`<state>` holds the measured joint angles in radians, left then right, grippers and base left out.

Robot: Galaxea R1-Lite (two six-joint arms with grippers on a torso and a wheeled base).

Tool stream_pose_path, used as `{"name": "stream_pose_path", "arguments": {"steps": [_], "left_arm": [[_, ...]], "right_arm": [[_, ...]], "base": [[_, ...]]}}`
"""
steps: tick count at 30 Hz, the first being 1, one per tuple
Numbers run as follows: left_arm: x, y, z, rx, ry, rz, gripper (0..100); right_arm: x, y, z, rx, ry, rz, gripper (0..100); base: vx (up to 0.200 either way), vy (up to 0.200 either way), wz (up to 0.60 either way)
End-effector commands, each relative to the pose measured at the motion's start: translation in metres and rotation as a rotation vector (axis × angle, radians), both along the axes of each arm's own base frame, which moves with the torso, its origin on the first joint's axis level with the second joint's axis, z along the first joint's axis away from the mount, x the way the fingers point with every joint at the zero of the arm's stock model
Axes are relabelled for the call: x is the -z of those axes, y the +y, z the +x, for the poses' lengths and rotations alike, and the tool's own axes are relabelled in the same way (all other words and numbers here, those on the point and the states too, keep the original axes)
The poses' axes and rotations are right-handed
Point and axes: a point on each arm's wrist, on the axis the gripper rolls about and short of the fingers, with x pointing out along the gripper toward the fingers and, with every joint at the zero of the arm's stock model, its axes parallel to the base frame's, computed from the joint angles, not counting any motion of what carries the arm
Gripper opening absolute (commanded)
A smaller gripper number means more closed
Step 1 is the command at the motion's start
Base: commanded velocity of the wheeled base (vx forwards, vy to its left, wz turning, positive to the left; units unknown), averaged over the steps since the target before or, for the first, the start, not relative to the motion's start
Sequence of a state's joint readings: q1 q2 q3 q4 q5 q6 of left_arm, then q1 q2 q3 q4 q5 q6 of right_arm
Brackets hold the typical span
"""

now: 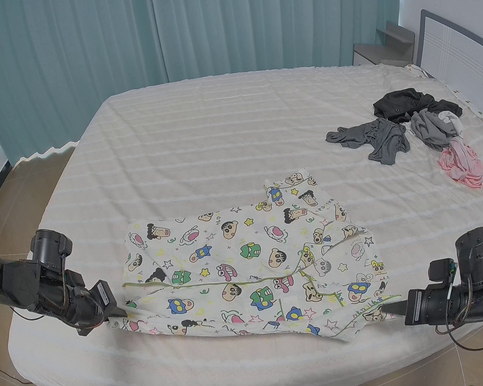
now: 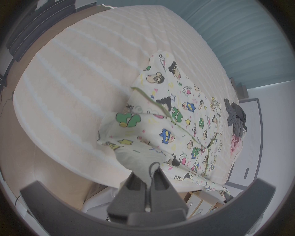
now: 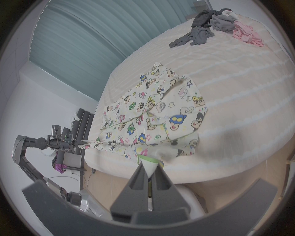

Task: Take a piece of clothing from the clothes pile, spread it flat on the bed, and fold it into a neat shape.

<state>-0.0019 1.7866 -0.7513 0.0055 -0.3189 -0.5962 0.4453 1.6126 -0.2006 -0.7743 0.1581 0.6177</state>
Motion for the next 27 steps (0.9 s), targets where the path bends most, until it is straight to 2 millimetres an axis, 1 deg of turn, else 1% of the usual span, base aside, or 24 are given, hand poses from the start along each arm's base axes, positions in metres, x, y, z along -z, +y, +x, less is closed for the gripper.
{"name": "stream_pose_path", "arguments": {"steps": [1, 6, 11, 14, 21, 27], "left_arm": [[0.008, 0.0, 0.019, -0.016, 0.0, -0.006, 0], [0.015, -0.002, 0.036, -0.064, -0.024, -0.009, 0], [0.022, -0.005, 0.055, -0.126, -0.053, -0.036, 0], [0.023, -0.008, 0.061, -0.15, -0.061, -0.059, 0], [0.019, -0.015, 0.073, -0.195, -0.067, -0.109, 0], [0.024, -0.015, 0.082, -0.22, -0.059, -0.115, 0]], "right_arm": [[0.005, 0.0, 0.018, 0.033, -0.011, -0.001, 0], [0.008, -0.001, 0.034, 0.066, -0.071, 0.026, 0], [0.016, -0.002, 0.049, 0.095, -0.13, 0.048, 0], [0.018, -0.004, 0.055, 0.107, -0.149, 0.058, 0], [0.013, -0.006, 0.064, 0.132, -0.189, 0.081, 0], [0.014, -0.007, 0.064, 0.136, -0.185, 0.085, 0]], "base": [[0.0, 0.0, 0.0], [0.0, 0.0, 0.0], [0.0, 0.0, 0.0], [0.0, 0.0, 0.0], [0.0, 0.0, 0.0], [0.0, 0.0, 0.0]]}}
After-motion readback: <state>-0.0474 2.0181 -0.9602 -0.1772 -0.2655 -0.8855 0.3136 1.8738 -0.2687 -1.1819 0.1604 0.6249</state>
